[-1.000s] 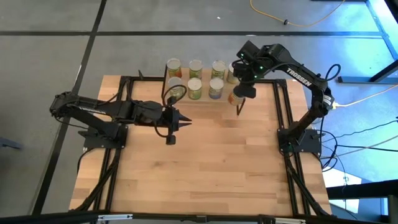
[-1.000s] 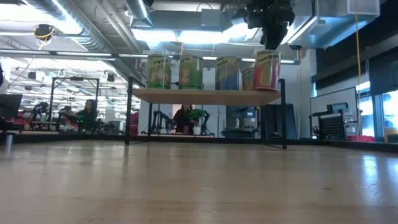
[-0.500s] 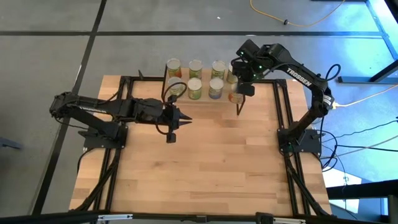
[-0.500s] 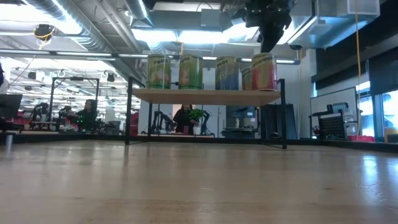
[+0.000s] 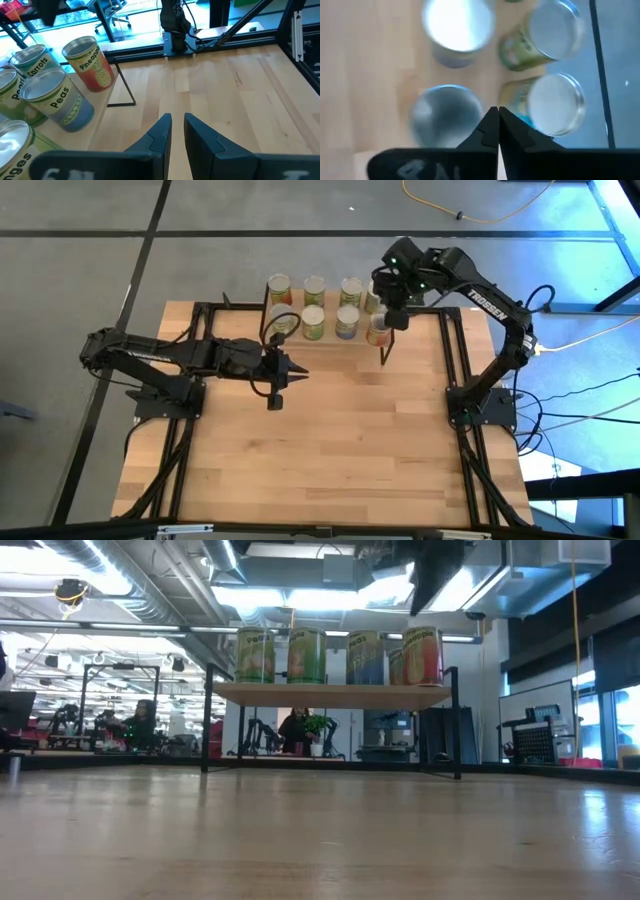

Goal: Pick and place cans onto a shelf
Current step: Put the canned pineapples on the shelf

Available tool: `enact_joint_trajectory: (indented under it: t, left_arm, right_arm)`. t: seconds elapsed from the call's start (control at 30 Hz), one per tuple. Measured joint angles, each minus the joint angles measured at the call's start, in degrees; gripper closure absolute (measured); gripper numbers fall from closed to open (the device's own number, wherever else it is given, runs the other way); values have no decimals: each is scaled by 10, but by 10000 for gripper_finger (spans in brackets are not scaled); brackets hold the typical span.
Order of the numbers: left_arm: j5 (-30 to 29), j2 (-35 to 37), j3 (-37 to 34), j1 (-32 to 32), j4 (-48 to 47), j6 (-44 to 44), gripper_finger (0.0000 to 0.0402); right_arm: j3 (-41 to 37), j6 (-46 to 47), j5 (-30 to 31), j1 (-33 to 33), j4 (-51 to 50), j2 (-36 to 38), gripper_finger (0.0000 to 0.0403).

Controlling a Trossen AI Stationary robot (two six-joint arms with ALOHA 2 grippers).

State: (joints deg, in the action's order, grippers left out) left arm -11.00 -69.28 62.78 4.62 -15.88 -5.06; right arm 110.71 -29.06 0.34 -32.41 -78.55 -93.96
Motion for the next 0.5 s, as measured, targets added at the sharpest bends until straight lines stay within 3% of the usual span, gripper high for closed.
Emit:
enact_joint_trajectory:
  t: [0.2,0.5]
  left_arm:
    - [-6,0,0,0,-2,0,358]
    - [-20,0,0,0,-2,0,364]
  right_arm:
    - [15,3,-43,37,-96,2,399]
    - [-49,0,-60,76,-101,1,401]
